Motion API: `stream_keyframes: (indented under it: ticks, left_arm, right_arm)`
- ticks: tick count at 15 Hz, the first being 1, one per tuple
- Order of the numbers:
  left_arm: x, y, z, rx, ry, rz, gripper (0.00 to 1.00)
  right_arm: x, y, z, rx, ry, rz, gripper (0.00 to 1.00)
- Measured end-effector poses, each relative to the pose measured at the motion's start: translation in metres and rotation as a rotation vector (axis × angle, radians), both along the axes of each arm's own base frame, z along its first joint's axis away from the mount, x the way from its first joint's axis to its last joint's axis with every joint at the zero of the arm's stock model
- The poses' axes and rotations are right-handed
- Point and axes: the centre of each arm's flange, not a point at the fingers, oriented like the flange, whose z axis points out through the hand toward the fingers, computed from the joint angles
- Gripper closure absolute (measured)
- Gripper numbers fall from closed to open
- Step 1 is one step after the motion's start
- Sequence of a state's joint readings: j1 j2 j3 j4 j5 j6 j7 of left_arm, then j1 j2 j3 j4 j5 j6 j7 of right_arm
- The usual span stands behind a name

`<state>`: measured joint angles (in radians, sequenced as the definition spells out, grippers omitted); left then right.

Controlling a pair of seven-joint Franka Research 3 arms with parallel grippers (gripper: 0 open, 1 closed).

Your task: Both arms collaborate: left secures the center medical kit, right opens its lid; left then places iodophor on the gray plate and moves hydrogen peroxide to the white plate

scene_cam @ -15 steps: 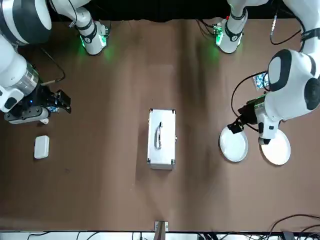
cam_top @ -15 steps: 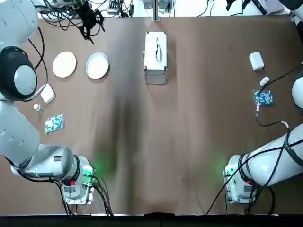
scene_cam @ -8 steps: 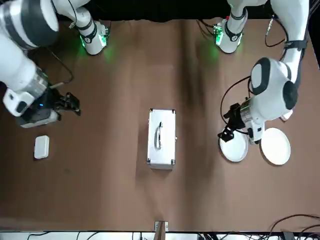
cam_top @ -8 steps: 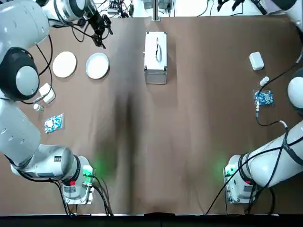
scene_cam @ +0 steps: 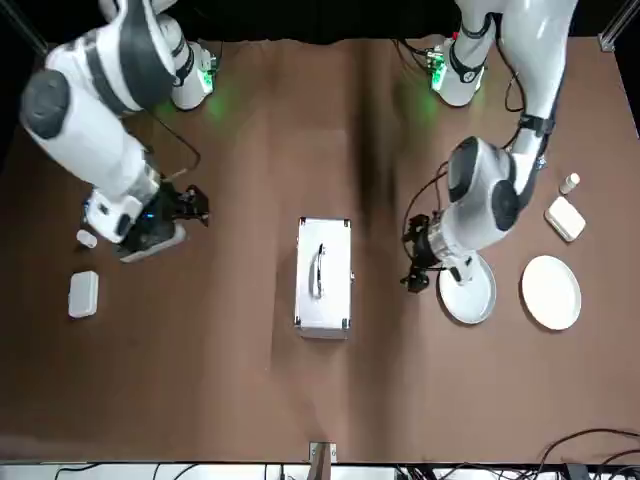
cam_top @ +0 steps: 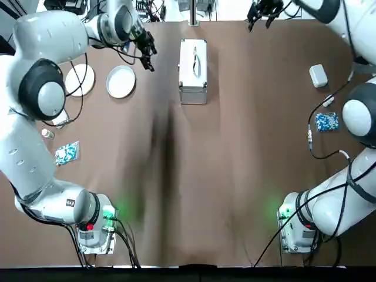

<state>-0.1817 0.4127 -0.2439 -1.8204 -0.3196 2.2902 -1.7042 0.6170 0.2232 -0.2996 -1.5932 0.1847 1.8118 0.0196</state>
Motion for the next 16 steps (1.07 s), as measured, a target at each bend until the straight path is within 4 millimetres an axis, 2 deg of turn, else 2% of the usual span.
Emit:
stream_keyframes:
  ticks: [4,7,8,9,16]
  left_arm:
    - [0.001,-0.027,-0.025,-0.005,0.024,0.071,0.0]
    - [0.013,-0.046,-0.038,-0.02,0.035,0.088,0.0]
    - [0.019,-0.057,-0.048,-0.028,0.043,0.097,0.0]
    - [0.021,-0.061,-0.052,-0.031,0.045,0.097,0.0]
    - [0.011,-0.097,-0.078,-0.038,0.035,0.114,0.0]
  right_arm:
    - [-0.006,0.047,-0.03,-0.03,0.03,-0.053,0.01]
    - [-0.003,0.079,-0.033,-0.019,0.021,-0.144,0.01]
    - [0.001,0.103,-0.036,0.022,0.001,-0.201,0.01]
    - [0.003,0.115,-0.04,0.037,-0.016,-0.23,0.01]
    - [0.015,0.167,-0.071,0.167,-0.069,-0.422,0.02]
